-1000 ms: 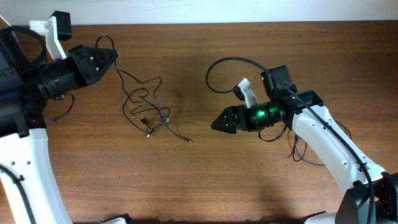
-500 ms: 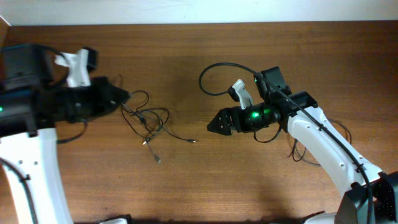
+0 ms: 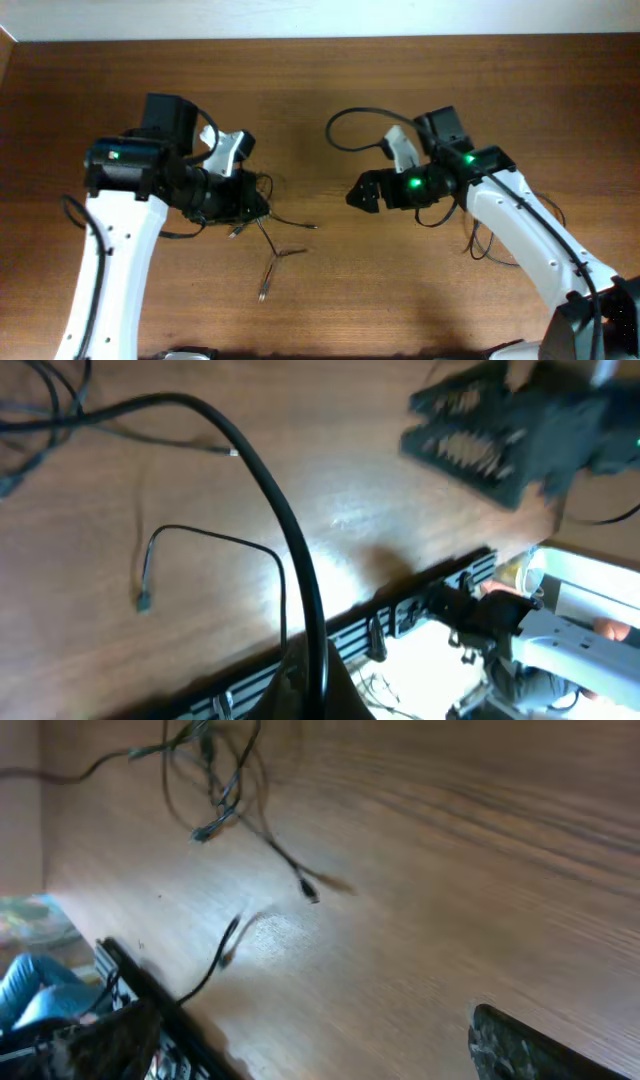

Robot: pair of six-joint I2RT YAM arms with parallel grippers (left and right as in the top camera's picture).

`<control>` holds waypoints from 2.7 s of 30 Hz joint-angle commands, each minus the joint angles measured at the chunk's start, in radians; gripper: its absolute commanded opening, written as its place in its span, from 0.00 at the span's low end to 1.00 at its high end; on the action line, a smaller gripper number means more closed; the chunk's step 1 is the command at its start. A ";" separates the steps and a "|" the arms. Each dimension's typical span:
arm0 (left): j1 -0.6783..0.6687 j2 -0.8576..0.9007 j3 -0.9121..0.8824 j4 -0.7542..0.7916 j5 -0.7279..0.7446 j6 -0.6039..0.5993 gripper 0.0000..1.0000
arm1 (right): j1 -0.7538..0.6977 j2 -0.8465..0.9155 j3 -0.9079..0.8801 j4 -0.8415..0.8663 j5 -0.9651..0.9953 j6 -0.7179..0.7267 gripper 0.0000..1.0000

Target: Untangle cables

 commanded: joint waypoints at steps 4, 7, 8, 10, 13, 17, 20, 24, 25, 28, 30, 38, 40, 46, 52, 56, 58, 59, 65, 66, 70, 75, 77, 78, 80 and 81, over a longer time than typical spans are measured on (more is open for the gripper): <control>-0.109 -0.011 -0.217 0.163 0.013 -0.057 0.00 | -0.111 -0.008 -0.003 -0.060 0.026 0.009 0.99; -0.187 -0.011 -0.320 0.285 0.013 -0.103 0.00 | -0.129 -0.008 -0.003 -0.076 0.026 0.003 0.99; -0.226 -0.011 -0.363 0.340 0.012 -0.126 0.00 | -0.130 -0.008 -0.003 -0.076 0.026 0.003 0.99; -0.301 -0.011 -0.436 0.433 0.008 -0.177 0.00 | -0.130 -0.008 -0.003 -0.076 0.026 0.003 0.99; -0.375 -0.010 -0.503 0.525 0.001 -0.208 0.00 | -0.130 -0.008 -0.003 -0.076 0.026 0.003 0.99; -0.465 -0.010 -0.573 0.576 -0.159 -0.335 0.00 | -0.130 -0.008 -0.003 -0.076 0.027 0.003 0.99; -0.492 -0.010 -0.577 0.579 -0.174 -0.341 0.27 | -0.129 -0.008 -0.003 -0.076 0.027 0.003 0.99; -0.478 -0.010 -0.546 0.552 -0.168 -0.341 0.60 | -0.129 -0.008 -0.003 -0.081 0.052 0.000 0.99; -0.472 -0.011 -0.523 0.529 -0.174 -0.341 0.63 | -0.129 -0.008 -0.003 -0.084 0.052 0.000 0.99; -0.436 -0.011 -0.356 0.377 -0.308 -0.341 0.66 | -0.129 -0.008 -0.003 -0.084 0.052 0.000 0.99; -0.423 -0.010 -0.261 0.304 -0.390 -0.341 0.70 | -0.129 -0.008 -0.003 -0.083 0.052 0.000 0.99; -0.421 0.016 -0.186 0.276 -0.824 -0.434 0.42 | -0.129 -0.008 -0.003 -0.084 0.052 0.000 0.98; -0.421 0.053 -0.186 0.300 -0.903 -0.434 0.42 | -0.129 -0.008 -0.003 -0.084 0.052 0.000 0.99; -0.421 0.144 -0.186 0.332 -1.015 -0.433 0.67 | -0.129 -0.008 -0.003 -0.083 0.052 0.001 0.99; -0.418 0.152 -0.189 0.325 -1.024 -0.256 0.75 | -0.128 -0.008 -0.003 -0.084 0.052 0.001 0.99; -0.406 0.178 -0.190 0.327 -1.025 -0.187 0.69 | -0.128 -0.008 -0.003 -0.084 0.052 0.001 0.99; -0.406 0.213 -0.190 0.330 -1.024 -0.185 0.64 | -0.128 -0.008 -0.003 -0.084 0.052 0.001 0.99; -0.405 0.233 -0.190 0.336 -1.024 -0.185 0.62 | -0.128 -0.008 -0.003 -0.084 0.052 0.001 0.99; -0.359 0.340 -0.190 0.408 -1.073 -0.186 0.63 | -0.128 -0.008 -0.003 -0.084 0.052 0.001 0.99; -0.343 0.351 -0.190 0.420 -1.073 -0.186 0.63 | -0.128 -0.008 -0.003 -0.084 0.052 0.001 0.99; -0.269 0.380 -0.190 0.480 -1.052 -0.182 0.63 | -0.128 -0.008 -0.003 -0.083 0.052 0.001 0.99; -0.237 0.452 -0.190 0.527 -0.888 -0.029 0.68 | -0.128 -0.008 -0.003 -0.083 0.053 0.001 0.99; -0.237 0.481 -0.190 0.527 -0.888 -0.029 0.69 | -0.128 -0.008 -0.003 -0.083 0.053 0.000 0.99; -0.237 0.493 -0.190 0.529 -0.891 -0.029 0.69 | -0.128 -0.008 -0.003 -0.083 0.057 0.001 0.99; -0.232 0.505 -0.190 0.538 -0.893 -0.028 0.69 | -0.128 -0.008 -0.003 -0.084 0.084 0.001 0.99; -0.225 0.505 -0.190 0.544 -0.892 -0.029 0.69 | -0.128 -0.008 -0.003 -0.084 0.094 0.001 0.99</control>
